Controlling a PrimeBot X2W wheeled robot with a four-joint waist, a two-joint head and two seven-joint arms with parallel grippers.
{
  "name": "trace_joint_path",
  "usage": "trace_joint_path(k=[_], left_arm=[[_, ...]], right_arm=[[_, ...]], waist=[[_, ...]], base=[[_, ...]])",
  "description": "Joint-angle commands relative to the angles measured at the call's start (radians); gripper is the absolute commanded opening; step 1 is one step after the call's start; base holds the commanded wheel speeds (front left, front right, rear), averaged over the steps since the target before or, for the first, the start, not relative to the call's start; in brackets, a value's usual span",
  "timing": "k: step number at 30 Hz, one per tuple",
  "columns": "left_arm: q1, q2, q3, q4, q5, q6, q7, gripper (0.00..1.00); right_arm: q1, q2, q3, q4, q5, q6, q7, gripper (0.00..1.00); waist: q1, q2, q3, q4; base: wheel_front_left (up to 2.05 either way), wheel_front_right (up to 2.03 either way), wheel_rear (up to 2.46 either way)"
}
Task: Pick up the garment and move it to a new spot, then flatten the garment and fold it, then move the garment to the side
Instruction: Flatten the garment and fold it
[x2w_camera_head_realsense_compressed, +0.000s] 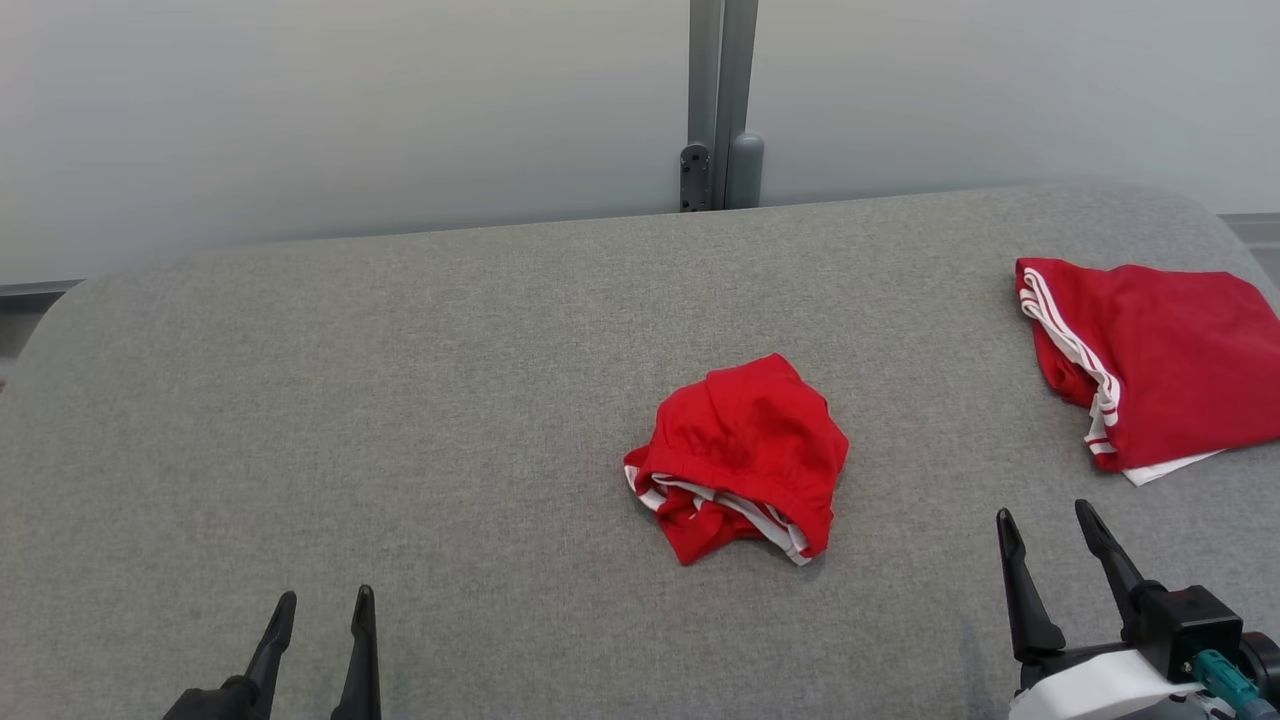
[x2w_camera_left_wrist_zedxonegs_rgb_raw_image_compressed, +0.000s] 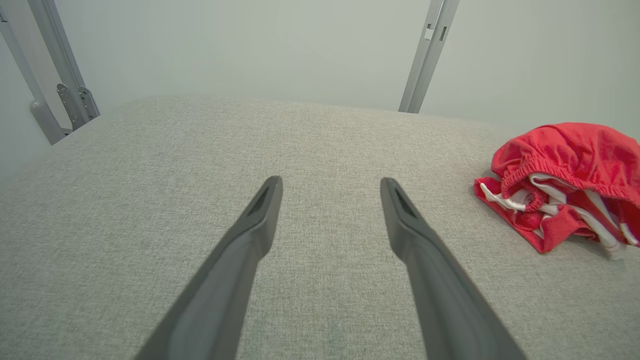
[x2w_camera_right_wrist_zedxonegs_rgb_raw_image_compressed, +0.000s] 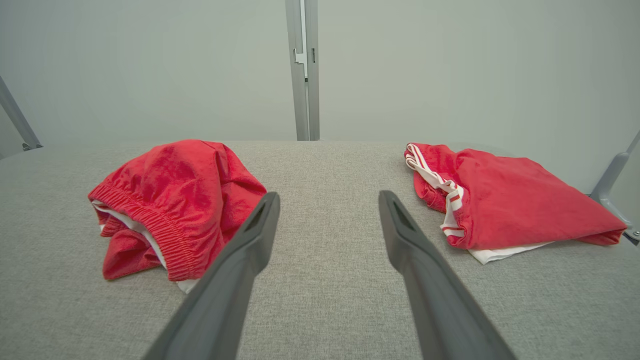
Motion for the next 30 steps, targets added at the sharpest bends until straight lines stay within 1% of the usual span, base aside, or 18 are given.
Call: trace_joint_path(k=[1,4,7,10,14,16,20,24,26,30], left_arm=[[-0.007,0.008,0.002,-0.001,0.005,-0.002,0.000,1.00],[-0.012,0.011,0.002,-0.001,0.012,-0.002,0.000,1.00],[-0.039,0.002,-0.029,-0.030,0.031,-0.002,0.000,1.00],[-0.070,-0.005,-0.099,-0.059,0.042,-0.002,0.000,1.00],[-0.137,-0.009,-0.221,-0.064,0.041,-0.002,0.000,1.00],[-0.166,-0.011,-0.289,-0.041,0.038,-0.002,0.002,1.00],[-0.250,-0.026,-0.434,0.009,-0.003,-0.002,0.058,1.00],[-0.332,-0.041,-0.543,0.095,-0.031,0.000,0.106,1.00],[-0.370,-0.047,-0.583,0.149,-0.039,0.000,0.124,1.00],[-0.424,-0.055,-0.620,0.262,-0.052,0.005,0.136,1.00]], right_arm=[[-0.004,-0.005,0.003,0.002,0.007,-0.001,-0.002,1.00],[-0.009,-0.006,0.007,0.002,0.006,-0.001,-0.002,1.00],[-0.019,-0.009,0.009,-0.001,0.007,-0.001,-0.002,1.00],[-0.029,-0.013,0.017,-0.005,0.008,-0.001,-0.002,1.00],[-0.048,-0.012,0.029,-0.014,0.011,-0.001,-0.002,1.00],[-0.055,-0.011,0.036,-0.016,0.014,-0.001,-0.002,1.00],[-0.073,-0.007,0.042,-0.026,0.020,-0.001,-0.002,1.00],[-0.095,-0.002,0.050,-0.032,0.027,-0.001,-0.002,1.00],[-0.108,0.001,0.052,-0.033,0.033,-0.001,-0.003,1.00],[-0.128,0.006,0.048,-0.028,0.041,-0.001,-0.002,1.00]], waist=[[0.0000,0.0000,-0.001,-0.001],[0.0000,0.0000,0.001,-0.007],[0.0000,0.0000,0.004,-0.015],[0.0000,0.0000,0.010,-0.036],[0.0000,0.0000,0.017,-0.083],[0.0000,0.0000,0.023,-0.111],[0.0000,0.0000,0.055,-0.169],[0.0000,0.0000,0.110,-0.221],[0.0000,0.0000,0.138,-0.245],[0.0000,0.0000,0.178,-0.293]], base=[[0.00,0.00,0.00],[0.00,0.00,0.00],[0.00,0.00,0.00],[0.00,0.00,0.00],[0.00,0.00,0.00],[0.00,0.00,0.00],[0.00,0.00,0.00],[0.00,0.00,0.00],[0.00,0.00,0.00],[0.00,0.00,0.00]])
